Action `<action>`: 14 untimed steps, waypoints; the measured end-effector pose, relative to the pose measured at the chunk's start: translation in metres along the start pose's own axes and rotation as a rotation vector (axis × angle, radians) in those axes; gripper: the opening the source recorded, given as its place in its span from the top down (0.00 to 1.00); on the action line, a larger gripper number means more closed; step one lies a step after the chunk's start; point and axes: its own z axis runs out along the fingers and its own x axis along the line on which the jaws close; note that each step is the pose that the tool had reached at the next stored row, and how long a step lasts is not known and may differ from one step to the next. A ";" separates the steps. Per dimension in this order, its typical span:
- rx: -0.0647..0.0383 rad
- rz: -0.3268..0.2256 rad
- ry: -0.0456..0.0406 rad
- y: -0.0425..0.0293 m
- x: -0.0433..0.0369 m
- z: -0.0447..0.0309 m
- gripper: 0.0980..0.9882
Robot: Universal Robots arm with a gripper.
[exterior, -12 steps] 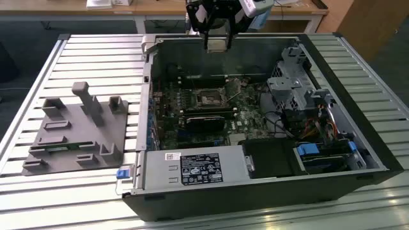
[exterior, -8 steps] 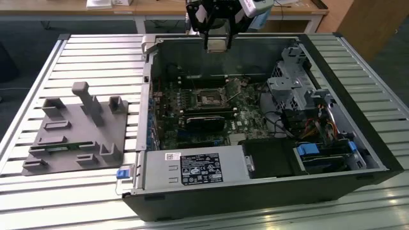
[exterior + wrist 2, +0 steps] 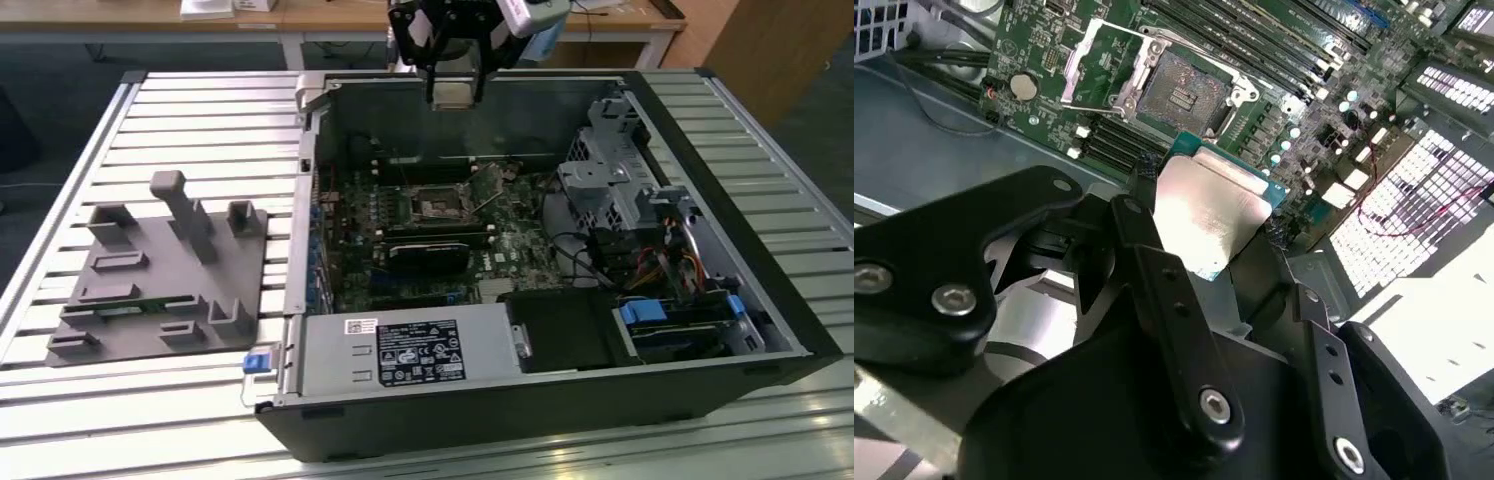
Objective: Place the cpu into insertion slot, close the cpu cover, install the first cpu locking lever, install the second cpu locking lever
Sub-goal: 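Place the cpu into insertion slot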
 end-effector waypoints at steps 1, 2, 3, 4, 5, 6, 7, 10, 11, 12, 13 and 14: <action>0.000 0.012 -0.0010 0.0000 0.0000 0.0000 0.50; 0.000 0.024 -0.0021 0.0000 0.0000 0.0001 0.50; 0.000 0.038 -0.0033 0.0000 0.0000 0.0001 0.50; 0.000 0.051 -0.0046 -0.0001 0.0000 0.0002 0.50; 0.000 0.065 -0.0058 -0.0001 0.0000 0.0003 0.50; 0.000 0.079 -0.0072 -0.0001 0.0000 0.0004 0.50; 0.001 0.092 -0.0083 -0.0001 0.0000 0.0005 0.50; 0.001 0.131 -0.0120 -0.0001 0.0000 0.0008 0.50; 0.001 0.144 -0.0131 -0.0001 0.0000 0.0008 0.50; 0.002 0.157 -0.0143 -0.0001 0.0000 0.0009 0.50; 0.002 0.170 -0.0155 -0.0001 0.0000 0.0010 0.50; 0.002 0.182 -0.0167 -0.0001 0.0000 0.0010 0.50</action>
